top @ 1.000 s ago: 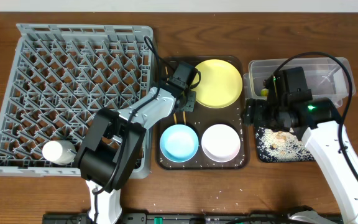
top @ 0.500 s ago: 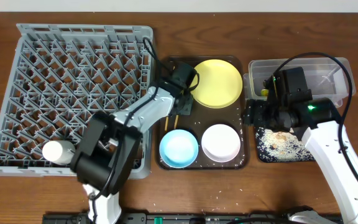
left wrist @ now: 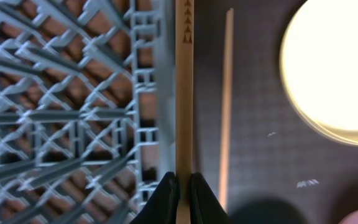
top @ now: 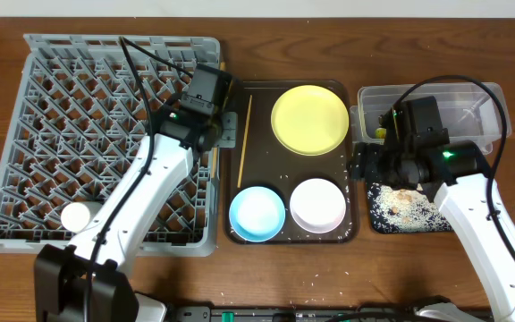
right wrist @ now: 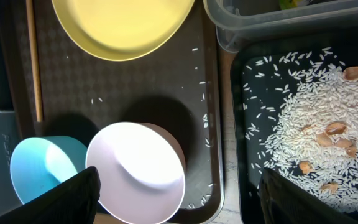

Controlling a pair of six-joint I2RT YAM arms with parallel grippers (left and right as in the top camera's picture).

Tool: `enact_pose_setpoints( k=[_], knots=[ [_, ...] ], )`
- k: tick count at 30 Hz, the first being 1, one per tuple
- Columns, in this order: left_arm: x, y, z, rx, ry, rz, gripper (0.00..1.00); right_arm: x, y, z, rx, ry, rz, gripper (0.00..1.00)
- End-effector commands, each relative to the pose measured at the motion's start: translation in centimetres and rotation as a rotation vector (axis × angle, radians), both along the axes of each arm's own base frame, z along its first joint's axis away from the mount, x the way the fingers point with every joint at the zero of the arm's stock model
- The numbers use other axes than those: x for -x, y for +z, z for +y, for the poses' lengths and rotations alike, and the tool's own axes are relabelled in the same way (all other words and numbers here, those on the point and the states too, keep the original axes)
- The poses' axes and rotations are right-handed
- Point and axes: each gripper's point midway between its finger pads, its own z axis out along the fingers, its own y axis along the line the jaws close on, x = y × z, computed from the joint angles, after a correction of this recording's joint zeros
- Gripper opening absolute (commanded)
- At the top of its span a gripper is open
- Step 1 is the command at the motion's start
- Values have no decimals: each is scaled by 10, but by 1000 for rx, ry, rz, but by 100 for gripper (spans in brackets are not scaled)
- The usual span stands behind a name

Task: Sort waste into correct bins and load items into the dishwasher
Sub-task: 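Place the chopsticks upright at the right edge of the dish rack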

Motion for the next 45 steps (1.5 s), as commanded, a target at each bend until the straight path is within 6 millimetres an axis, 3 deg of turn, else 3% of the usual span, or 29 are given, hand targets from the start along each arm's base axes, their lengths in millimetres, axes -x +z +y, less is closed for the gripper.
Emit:
enact_pose_setpoints(
  k=[1,4,8,9,13,16,19,23,26,30,33,38,45],
  knots=[
    [8,-24,18,-141,-71,66,8,-2,4,-4,6,0,-21,80],
    [8,-34,29,-205,-41,91,8,-2,4,-4,6,0,-20,80],
    [6,-31,32,-217,-26,75,9,-2,4,-4,6,0,-21,80],
    [5,-30,32,-214,-23,71,16,-2,4,-4,6,0,-21,80],
    [5,-29,32,-193,17,65,17,-3,4,-3,6,0,-24,80],
    [5,-29,28,-155,50,64,29,-3,5,-3,5,0,-25,80],
    [4,-30,2,-27,-9,73,31,-3,4,-3,6,0,-24,80],
    [6,-26,-50,149,-190,70,36,-3,4,-4,6,1,-24,80],
    [3,-29,-64,119,-218,38,41,-3,4,-3,6,1,-25,81],
    [-8,-46,-67,15,-224,7,43,-3,4,-3,5,0,-25,81],
    [-19,-73,-66,-48,-227,17,42,-4,5,-3,3,0,-31,81],
    [-35,-109,-49,-174,-169,19,41,-6,6,-3,1,0,-41,82],
    [-38,-143,-49,-201,-167,54,41,-6,6,-2,1,0,-40,82]
  ],
)
